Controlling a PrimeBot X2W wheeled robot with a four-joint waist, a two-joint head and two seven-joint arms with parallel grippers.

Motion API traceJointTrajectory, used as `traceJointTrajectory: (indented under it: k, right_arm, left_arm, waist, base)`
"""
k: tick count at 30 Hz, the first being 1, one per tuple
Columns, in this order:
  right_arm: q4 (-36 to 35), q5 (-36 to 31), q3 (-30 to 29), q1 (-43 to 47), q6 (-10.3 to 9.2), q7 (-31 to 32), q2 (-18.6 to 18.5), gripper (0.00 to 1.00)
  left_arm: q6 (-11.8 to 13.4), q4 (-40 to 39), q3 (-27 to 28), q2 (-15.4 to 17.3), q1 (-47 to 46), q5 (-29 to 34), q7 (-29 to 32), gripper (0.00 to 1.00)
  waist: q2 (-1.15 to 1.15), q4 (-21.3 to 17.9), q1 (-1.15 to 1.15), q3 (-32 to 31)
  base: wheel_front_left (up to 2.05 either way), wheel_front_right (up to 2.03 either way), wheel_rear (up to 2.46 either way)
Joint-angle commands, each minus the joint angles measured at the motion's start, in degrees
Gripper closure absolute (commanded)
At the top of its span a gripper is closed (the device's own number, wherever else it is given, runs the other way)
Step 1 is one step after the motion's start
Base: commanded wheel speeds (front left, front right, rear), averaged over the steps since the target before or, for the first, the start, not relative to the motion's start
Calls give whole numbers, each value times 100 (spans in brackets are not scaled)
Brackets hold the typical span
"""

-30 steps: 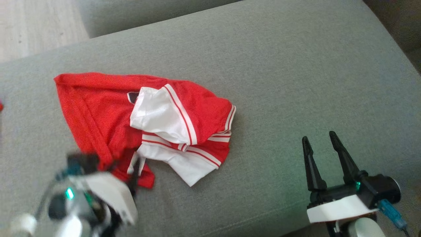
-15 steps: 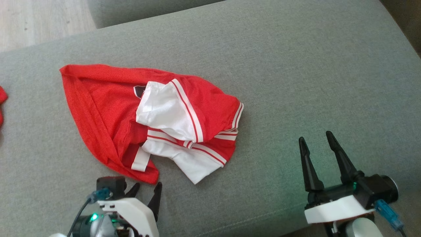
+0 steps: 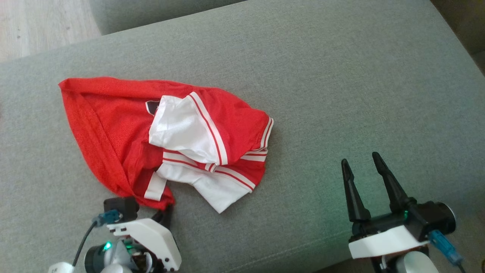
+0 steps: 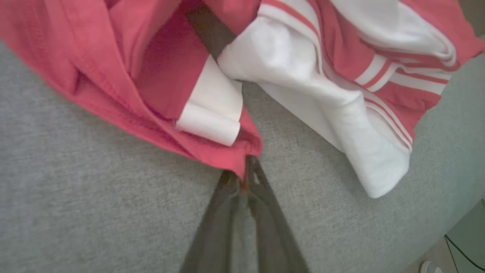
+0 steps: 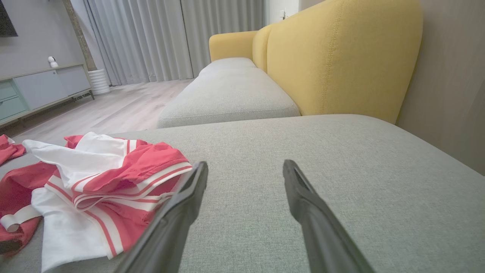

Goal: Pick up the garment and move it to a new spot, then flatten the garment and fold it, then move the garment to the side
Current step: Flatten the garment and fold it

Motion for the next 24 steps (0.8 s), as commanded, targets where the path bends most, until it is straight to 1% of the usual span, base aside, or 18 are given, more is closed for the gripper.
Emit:
traceJointTrajectory:
  k: [1, 6, 9, 12, 16, 20, 21, 22, 23, 24]
  right_arm:
    - [-164, 26, 98, -118, 44, -63, -30, 0]
    - [-158, 28, 53, -79, 44, -63, -30, 0]
    - [-154, 17, 30, -35, 44, -63, -30, 0]
    - [-161, 5, -9, 26, 44, -63, -30, 0]
    - [-179, -7, -44, 102, 44, -63, -30, 0]
    - [-182, -29, -3, 108, 44, -63, -30, 0]
    - [-178, -32, 9, 100, 44, -63, -30, 0]
    - [-172, -35, 19, 91, 44, -63, -30, 0]
    - [-167, -38, 23, 83, 44, -63, -30, 0]
    - [-164, -40, 27, 74, 44, -63, -30, 0]
  left_arm:
    - [14, -87, 171, -7, -173, -34, -22, 100]
    - [-46, -55, 193, 40, -149, -121, -1, 100]
    - [-48, -237, 240, 90, 24, -213, 39, 100]
    - [29, -629, 372, 268, 402, -275, 107, 100]
    - [204, -1234, 724, 617, 1062, -401, 258, 100]
    - [349, -1588, 1080, 804, 1435, -537, 281, 100]
    - [363, -1640, 1123, 807, 1468, -571, 275, 82]
    - [375, -1690, 1156, 809, 1492, -589, 256, 35]
    - [396, -1735, 1187, 809, 1512, -596, 236, 0]
    - [431, -1777, 1219, 811, 1532, -588, 217, 0]
  waist:
    - [0, 10, 0, -3]
    - [0, 120, 0, -68]
    - [0, 220, 0, -148]
    - [0, 337, 0, -226]
    - [0, 524, 0, -290]
    - [0, 665, 0, -298]
    - [0, 686, 0, -299]
    - [0, 700, 0, -301]
    - [0, 710, 0, -305]
    - [0, 714, 0, -308]
  base:
    - [0, 0, 0]
    - [0, 0, 0]
    - [0, 0, 0]
    - [0, 0, 0]
    - [0, 0, 0]
    - [0, 0, 0]
    - [0, 0, 0]
    - [0, 0, 0]
    - [0, 0, 0]
    - [0, 0, 0]
